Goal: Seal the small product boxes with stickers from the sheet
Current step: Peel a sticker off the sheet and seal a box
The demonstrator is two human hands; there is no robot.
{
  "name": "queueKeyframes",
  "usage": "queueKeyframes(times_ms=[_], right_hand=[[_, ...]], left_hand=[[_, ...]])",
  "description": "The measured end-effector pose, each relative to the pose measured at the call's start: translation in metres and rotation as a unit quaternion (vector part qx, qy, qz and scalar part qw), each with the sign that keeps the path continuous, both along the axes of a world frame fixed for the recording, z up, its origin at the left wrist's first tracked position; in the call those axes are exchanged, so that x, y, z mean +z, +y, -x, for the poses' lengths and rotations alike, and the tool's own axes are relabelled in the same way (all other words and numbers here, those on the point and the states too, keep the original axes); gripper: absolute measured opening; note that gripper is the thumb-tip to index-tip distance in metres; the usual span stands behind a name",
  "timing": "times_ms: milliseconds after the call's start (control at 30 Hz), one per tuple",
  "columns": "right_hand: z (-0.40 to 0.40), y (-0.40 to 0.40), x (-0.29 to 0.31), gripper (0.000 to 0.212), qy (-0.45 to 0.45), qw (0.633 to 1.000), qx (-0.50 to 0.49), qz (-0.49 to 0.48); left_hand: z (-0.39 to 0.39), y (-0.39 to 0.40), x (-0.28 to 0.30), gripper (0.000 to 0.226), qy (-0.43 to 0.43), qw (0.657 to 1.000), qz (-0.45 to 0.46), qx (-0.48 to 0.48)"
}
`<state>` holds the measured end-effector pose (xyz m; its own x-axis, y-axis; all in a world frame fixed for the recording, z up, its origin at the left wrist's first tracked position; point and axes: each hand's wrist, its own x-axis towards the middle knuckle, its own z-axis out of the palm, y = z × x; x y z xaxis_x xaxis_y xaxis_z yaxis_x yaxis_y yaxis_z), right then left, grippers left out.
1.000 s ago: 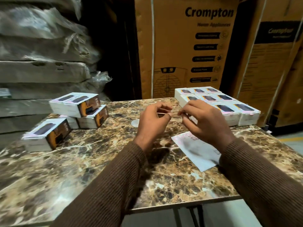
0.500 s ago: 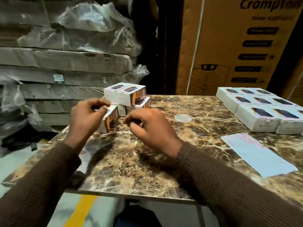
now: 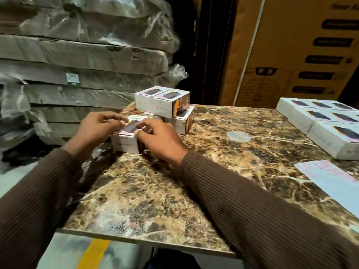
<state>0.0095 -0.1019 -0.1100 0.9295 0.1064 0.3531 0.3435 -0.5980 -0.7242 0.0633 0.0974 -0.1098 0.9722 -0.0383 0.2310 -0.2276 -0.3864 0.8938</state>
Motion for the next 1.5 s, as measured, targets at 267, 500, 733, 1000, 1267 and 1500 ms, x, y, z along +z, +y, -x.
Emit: queueKeyframes(times_ms=[267,500,733,1000,1267,1500], right_hand=[[0.044,-0.070,0.027,0.010,-0.015,0.999,-0.023,0.025],[0.088,-0.203,0.041,0.012,0.004,0.995,-0.103,0.010],[0.102,-0.300,0.039,0.018,0.074,0.984,-0.141,0.085],[0.109,-0.323,0.013,0.021,0.059,0.989,-0.127,-0.053],[0.108,-0.317,0.001,0.032,0.031,0.988,-0.152,-0.013],[0.116,-0.313,0.005,0.033,-0.082,0.985,-0.153,-0.023]], left_hand=[[0.037,-0.058,0.014,0.009,-0.023,0.996,0.044,-0.079],[0.071,-0.183,0.036,0.014,-0.009,0.968,0.036,-0.249],[0.072,-0.277,0.032,0.020,-0.007,0.940,-0.084,-0.330],[0.049,-0.296,0.025,0.019,-0.026,0.936,-0.140,-0.321],[0.061,-0.301,-0.001,0.027,-0.096,0.956,-0.092,-0.261],[0.078,-0.302,0.000,0.045,-0.201,0.953,-0.040,-0.222]])
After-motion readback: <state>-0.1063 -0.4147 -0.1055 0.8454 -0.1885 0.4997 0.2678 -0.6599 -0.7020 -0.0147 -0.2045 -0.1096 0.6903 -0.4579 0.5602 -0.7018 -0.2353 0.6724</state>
